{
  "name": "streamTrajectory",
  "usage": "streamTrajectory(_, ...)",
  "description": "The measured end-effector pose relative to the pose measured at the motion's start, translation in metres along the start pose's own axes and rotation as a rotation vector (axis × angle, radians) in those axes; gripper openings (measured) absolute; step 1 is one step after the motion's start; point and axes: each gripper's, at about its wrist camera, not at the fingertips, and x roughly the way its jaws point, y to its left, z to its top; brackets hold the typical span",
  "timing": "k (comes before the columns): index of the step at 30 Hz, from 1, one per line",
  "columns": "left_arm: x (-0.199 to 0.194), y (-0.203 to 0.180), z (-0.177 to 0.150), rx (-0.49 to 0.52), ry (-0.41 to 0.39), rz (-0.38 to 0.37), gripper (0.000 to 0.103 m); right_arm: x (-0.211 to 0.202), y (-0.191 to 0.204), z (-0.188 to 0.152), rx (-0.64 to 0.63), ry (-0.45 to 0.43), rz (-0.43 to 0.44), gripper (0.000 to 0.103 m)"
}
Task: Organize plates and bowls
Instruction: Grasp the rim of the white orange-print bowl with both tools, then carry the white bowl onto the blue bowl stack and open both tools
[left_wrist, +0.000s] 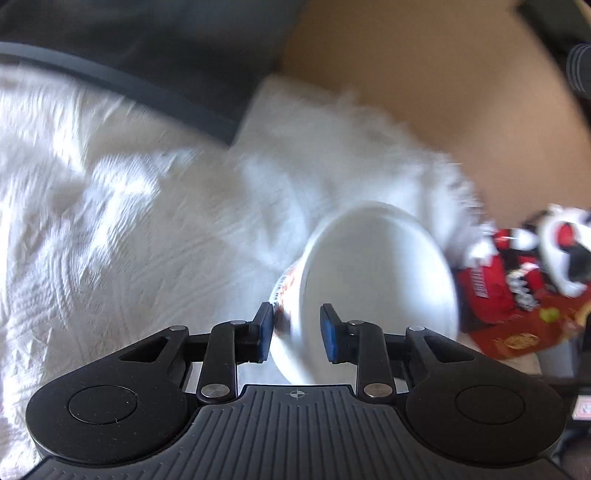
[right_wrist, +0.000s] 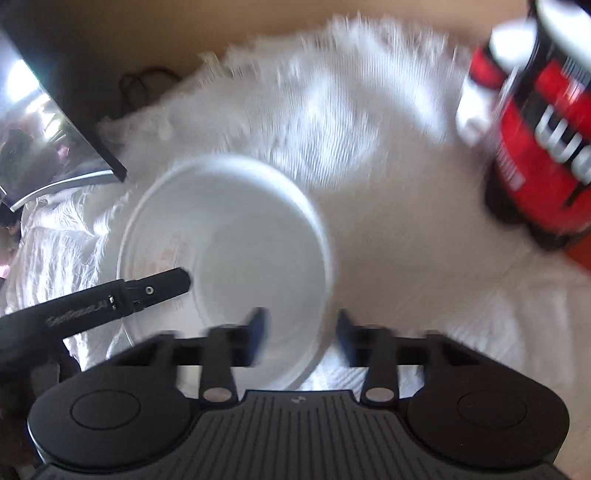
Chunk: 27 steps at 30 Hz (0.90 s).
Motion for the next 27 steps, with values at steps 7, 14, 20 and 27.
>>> streamTrajectory(7, -0.068, -0.089, -0.014, 0.205, -0.013, -0.165, 0.030, -0.101, -0.021, -0.034, -0.018, -0.158, 0.040, 0.023)
streamTrajectory(14, -0.076, -0.171, -0.069, 0.375, 0.115, -0.298, 0.030, -0.206, -0.076, -0.110, 0.021, -0.232, -0.019, 0.023)
streamTrajectory(20, -0.048, -0.186, -0.123, 0.425, 0.287, -0.265, 0.030, -0.224, -0.112, -0.169, 0.084, -0.196, -0.086, 0.023)
streamTrajectory(27, -0.033, -0.168, -0.145, 0.389, 0.371, -0.237, 0.027, -0.207, -0.136, -0.202, 0.140, -0.114, -0.111, 0.024)
